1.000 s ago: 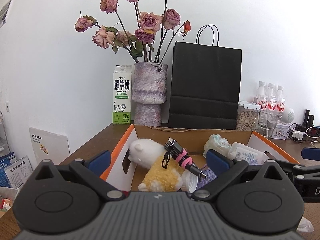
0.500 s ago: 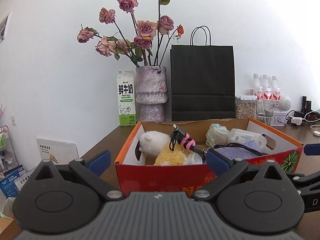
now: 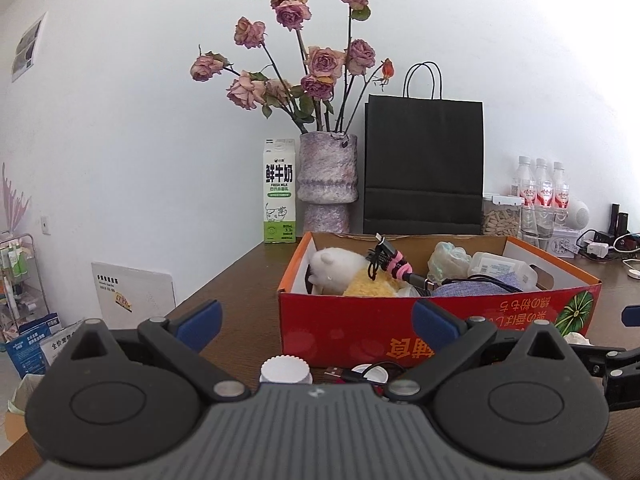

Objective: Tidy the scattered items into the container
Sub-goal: 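Withdraw both grippers from the box above the table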

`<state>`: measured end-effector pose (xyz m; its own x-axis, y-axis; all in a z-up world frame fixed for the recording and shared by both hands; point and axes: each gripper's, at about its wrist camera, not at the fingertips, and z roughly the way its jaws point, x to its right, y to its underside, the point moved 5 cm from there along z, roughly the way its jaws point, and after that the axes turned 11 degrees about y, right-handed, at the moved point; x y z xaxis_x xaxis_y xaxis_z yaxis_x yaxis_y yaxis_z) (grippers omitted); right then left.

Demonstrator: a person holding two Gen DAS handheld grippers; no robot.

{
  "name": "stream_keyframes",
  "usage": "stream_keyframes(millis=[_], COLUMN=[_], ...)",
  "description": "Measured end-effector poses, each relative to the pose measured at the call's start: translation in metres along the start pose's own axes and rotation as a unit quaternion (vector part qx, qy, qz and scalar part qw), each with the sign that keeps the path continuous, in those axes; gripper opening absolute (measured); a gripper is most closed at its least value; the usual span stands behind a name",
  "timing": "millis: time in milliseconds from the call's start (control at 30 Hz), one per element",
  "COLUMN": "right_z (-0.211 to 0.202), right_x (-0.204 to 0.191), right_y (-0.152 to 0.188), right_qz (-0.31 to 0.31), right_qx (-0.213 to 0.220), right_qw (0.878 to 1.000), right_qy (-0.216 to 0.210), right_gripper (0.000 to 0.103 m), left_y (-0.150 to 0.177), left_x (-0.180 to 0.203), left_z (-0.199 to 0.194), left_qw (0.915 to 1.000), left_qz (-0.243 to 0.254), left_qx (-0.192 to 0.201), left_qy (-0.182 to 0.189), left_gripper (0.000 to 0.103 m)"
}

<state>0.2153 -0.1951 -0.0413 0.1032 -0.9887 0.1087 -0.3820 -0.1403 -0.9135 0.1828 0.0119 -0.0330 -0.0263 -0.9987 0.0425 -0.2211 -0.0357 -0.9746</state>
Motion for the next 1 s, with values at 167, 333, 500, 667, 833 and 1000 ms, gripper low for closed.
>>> stream_keyframes(millis=[167,333,500,667,833,1000], right_z=[-0.009,-0.016,-0.015,-0.013,-0.013,-0.013], right_x=[-0.002,-0.002,0.001,0.002,0.002,0.002], right_y=[0.004,0.006,0.007,0.007,0.008,0.008], right_qz=[-0.005,-0.008,-0.002,0.000,-0.001,-0.001], right_qx=[0.004,0.003,-0.001,-0.006,-0.007,-0.008], right_qw=[1.000,1.000,1.000,1.000,1.000,1.000], right_qy=[0.004,0.010,0.018,0.019,0.018,0.018], right_gripper=[0.103,0.103,0.103,0.103,0.103,0.103], left_y=[0.002,0.003,0.003,0.004,0.004,0.004], left_x=[-0.003,-0.005,-0.008,-0.010,-0.009,-0.010], left_z=[-0.012,-0.015,-0.019,-0.019,-0.020,-0.020], left_qw=[1.0000,0.9999,0.9999,0.9998,0.9999,0.9998], left_qz=[0.005,0.004,0.000,-0.003,0.000,-0.003], left_qx=[0.006,-0.002,-0.002,-0.007,-0.006,-0.006], left_qy=[-0.006,-0.013,-0.017,-0.017,-0.016,-0.016], left_gripper=[0.103,0.103,0.103,0.103,0.103,0.103])
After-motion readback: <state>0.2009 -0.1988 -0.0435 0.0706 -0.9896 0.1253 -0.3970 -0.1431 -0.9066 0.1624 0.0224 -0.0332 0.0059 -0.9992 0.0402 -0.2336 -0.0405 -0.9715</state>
